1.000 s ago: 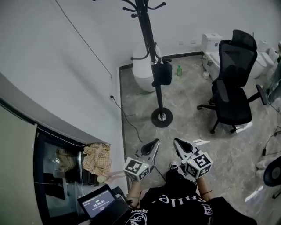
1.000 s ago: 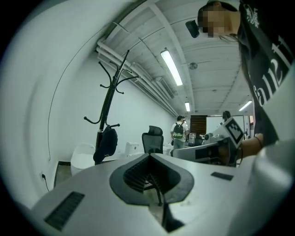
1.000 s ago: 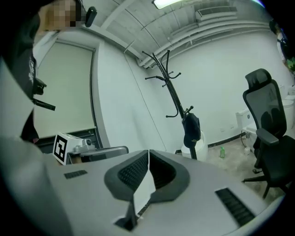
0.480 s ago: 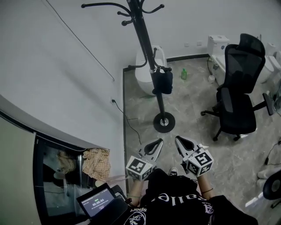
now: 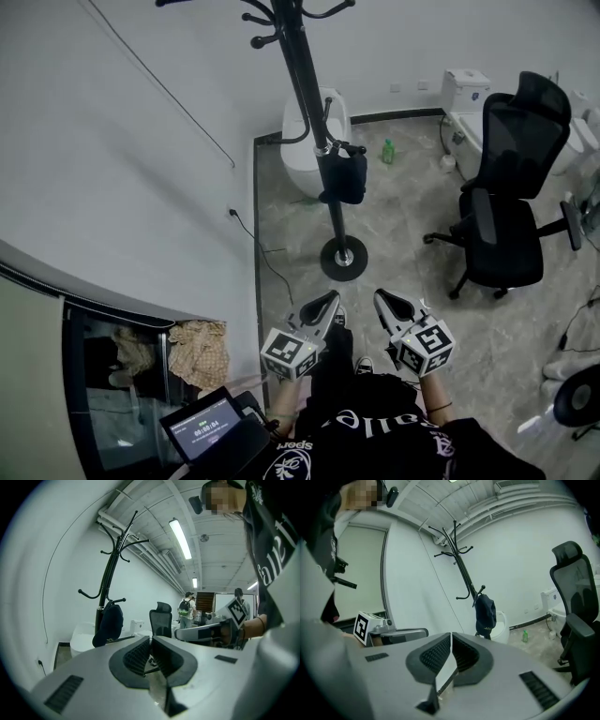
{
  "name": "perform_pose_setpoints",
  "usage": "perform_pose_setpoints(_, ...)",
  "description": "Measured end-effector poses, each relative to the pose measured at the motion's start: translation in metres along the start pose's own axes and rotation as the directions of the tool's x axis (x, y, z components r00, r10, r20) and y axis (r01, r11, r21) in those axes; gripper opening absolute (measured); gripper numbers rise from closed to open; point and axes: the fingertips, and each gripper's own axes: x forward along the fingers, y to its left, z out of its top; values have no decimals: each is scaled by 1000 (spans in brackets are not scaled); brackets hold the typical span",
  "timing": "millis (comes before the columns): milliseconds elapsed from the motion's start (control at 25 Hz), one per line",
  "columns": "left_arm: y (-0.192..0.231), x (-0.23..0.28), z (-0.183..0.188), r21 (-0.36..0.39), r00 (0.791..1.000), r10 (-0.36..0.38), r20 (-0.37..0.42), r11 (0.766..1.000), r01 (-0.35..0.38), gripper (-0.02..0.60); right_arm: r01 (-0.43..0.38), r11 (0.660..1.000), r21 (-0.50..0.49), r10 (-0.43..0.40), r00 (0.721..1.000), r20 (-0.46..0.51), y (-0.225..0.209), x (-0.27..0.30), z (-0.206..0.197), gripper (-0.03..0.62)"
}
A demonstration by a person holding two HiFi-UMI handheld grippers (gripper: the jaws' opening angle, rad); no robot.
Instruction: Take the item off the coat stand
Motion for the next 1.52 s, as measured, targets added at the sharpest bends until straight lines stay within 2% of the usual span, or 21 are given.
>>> perform_pose_setpoints(120, 23, 26, 2, 11, 1000, -30, 5, 999, 30, 3, 22, 1000, -15, -21, 1000, 17, -21, 18, 13, 18)
perform_pose_setpoints(440, 102, 84, 45, 62, 995, -98, 11, 993, 97, 3, 76, 996, -55, -67, 988, 142, -83, 95, 72, 20)
perform_pose_setpoints(560, 129, 101, 63, 27, 993, -111, 39, 994, 110, 3, 93, 991, -99, -81, 989, 121, -106, 131, 84, 20)
perform_pose_setpoints(680, 144, 113, 72, 42, 991, -129, 31, 991, 127, 3, 104, 986, -133, -94, 993, 76, -127, 163, 88, 23)
perform_pose_setpoints(720, 149, 117, 71, 46, 991, -133, 26, 990, 131, 3, 106, 985, -134, -98, 993, 65, -134, 173, 88, 33)
perform_pose_setpoints(800, 158, 123, 73, 46, 989, -144, 26, 989, 142, 3, 111, 985, -133, -107, 993, 39, -146, 192, 87, 180)
perform_pose_setpoints(960, 176, 132, 80, 40, 987, -153, 41, 988, 151, 3, 137, 975, -177, -146, 988, -41, -169, 223, 76, 218)
perform_pose_setpoints(1040, 184, 135, 79, 44, 988, -150, 37, 988, 148, 3, 154, 974, -168, -166, 984, -65, -182, 237, 67, 222)
perform_pose_setpoints(1240, 189, 142, 82, 21, 983, -177, 38, 984, 176, 3, 177, 980, -91, -183, 982, -56, -197, 267, 62, 221)
perform_pose_setpoints(1360, 190, 144, 81, 35, 983, -184, 27, 982, 183, 3, 173, 981, -89, -176, 984, -35, -197, 272, 71, 216)
perform_pose_setpoints(1440, 192, 144, 74, 47, 984, -178, 15, 983, 177, 3, 182, 978, -104, -184, 983, -6, -195, 268, 80, 61)
perform_pose_setpoints(1520, 193, 143, 71, 39, 985, -172, 11, 984, 172, 3, 185, 978, -100, -184, 983, 15, -192, 260, 86, 41)
